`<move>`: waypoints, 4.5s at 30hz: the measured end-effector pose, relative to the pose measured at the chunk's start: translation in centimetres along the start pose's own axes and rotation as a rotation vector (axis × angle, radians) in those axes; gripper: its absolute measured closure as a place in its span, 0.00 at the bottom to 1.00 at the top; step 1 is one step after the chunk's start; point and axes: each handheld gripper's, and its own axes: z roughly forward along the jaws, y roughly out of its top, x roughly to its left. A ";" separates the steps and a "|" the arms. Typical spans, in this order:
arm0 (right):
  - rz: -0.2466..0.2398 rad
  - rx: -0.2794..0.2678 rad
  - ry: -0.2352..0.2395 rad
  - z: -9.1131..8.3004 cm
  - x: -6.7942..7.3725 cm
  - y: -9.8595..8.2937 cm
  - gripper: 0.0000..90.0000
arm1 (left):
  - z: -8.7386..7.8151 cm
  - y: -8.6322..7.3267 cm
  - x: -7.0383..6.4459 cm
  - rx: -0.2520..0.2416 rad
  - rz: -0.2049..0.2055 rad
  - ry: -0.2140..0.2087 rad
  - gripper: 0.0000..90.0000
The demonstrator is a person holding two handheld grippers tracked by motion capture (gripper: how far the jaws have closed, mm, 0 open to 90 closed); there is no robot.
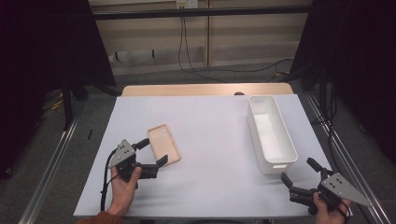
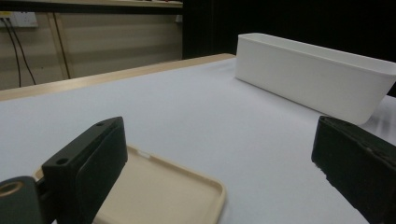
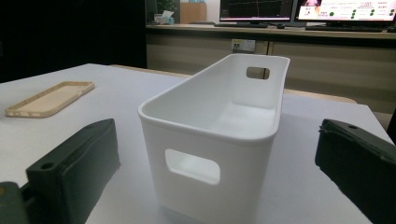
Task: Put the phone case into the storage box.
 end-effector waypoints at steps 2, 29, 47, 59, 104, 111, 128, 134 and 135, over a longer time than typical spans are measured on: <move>-0.001 0.000 0.000 0.0 0.0 0.0 0.00 | 0.3 0.0 0.0 -0.002 0.013 -0.016 0.04; 0.002 -0.001 0.007 0.0 0.0 0.0 0.00 | 4.8 2.6 0.2 -0.033 0.026 -0.005 0.07; 0.005 0.002 0.011 0.1 0.0 -0.1 0.00 | 7.9 4.2 1.2 -0.020 0.029 -0.008 0.32; 0.005 0.004 0.011 0.2 0.0 -0.1 0.00 | 7.9 3.8 2.3 0.022 0.025 -0.026 0.63; 0.000 0.011 0.022 0.2 0.1 -0.1 0.00 | 11.9 3.8 2.7 0.616 -0.025 -0.123 1.00; 0.001 0.010 0.021 0.2 0.1 -0.1 0.00 | 12.7 3.0 2.2 0.702 0.006 -0.144 1.00; 0.002 0.012 0.024 0.2 0.1 -0.2 0.00 | 13.4 1.8 1.8 0.805 0.009 -0.169 1.00; 0.003 0.014 0.025 0.1 0.1 -0.2 0.00 | 13.3 1.7 1.8 0.806 0.016 -0.167 1.00; 0.003 0.013 0.025 0.1 0.1 -0.2 0.00 | 13.2 1.8 1.8 0.810 0.016 -0.165 1.00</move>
